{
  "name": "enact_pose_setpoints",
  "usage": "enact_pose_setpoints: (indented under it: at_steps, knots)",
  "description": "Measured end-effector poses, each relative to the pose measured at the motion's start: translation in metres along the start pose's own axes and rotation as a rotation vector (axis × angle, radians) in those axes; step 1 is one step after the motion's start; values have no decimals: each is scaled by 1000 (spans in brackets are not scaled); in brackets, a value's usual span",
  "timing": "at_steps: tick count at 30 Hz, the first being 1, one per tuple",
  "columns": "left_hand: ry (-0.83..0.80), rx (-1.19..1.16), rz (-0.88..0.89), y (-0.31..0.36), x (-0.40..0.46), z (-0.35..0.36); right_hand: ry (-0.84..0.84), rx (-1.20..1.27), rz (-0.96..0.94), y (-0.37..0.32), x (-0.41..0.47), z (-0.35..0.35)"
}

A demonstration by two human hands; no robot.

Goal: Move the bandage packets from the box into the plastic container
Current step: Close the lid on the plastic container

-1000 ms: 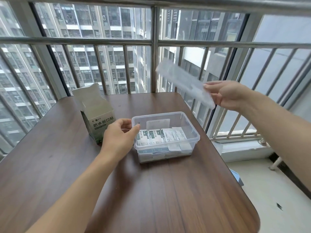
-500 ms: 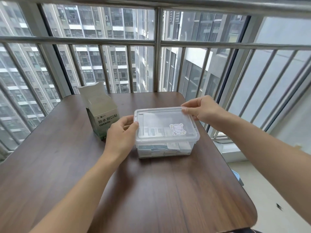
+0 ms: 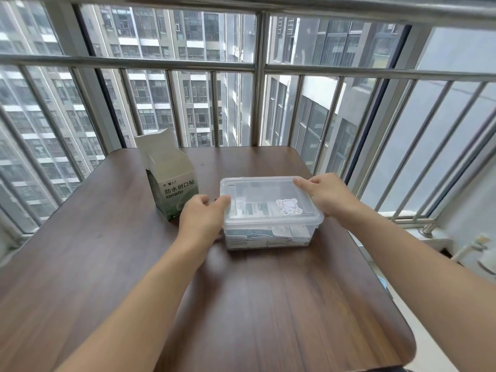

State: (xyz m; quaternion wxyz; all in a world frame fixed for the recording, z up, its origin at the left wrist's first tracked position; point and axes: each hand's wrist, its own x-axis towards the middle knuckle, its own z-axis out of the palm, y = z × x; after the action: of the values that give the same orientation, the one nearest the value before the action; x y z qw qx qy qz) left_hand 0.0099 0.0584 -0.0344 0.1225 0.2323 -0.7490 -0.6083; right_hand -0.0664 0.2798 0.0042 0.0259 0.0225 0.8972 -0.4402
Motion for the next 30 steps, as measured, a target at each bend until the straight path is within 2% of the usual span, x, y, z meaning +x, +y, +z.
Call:
enact_pose_setpoints:
  at_steps: [3,5,7,10,13,17,24,30]
  knots:
    - [-80,-109,-119,-3,-3,-3,-136,124,188,-3,-17,-15]
    - [-65,-68,-106,-4,-5,-4,-217,150,249,0,-30,-20]
    - [-4,17,-35,-1,-7,-5,-193,144,237,4,-39,-17]
    - [105,267,135,10,-10,-6,-12,108,118,8,-44,-9]
    - [189,535,267,19,-18,-4,179,-99,-54,8,-43,-2]
    - [206,663,324,18,-13,-1,320,-382,-147,4,-44,9]
    - [188,824,425,25,-10,2,375,-601,-222,-4,-47,14]
    - [107,815,444,27,-5,-5,280,-870,-249,-26,-55,6]
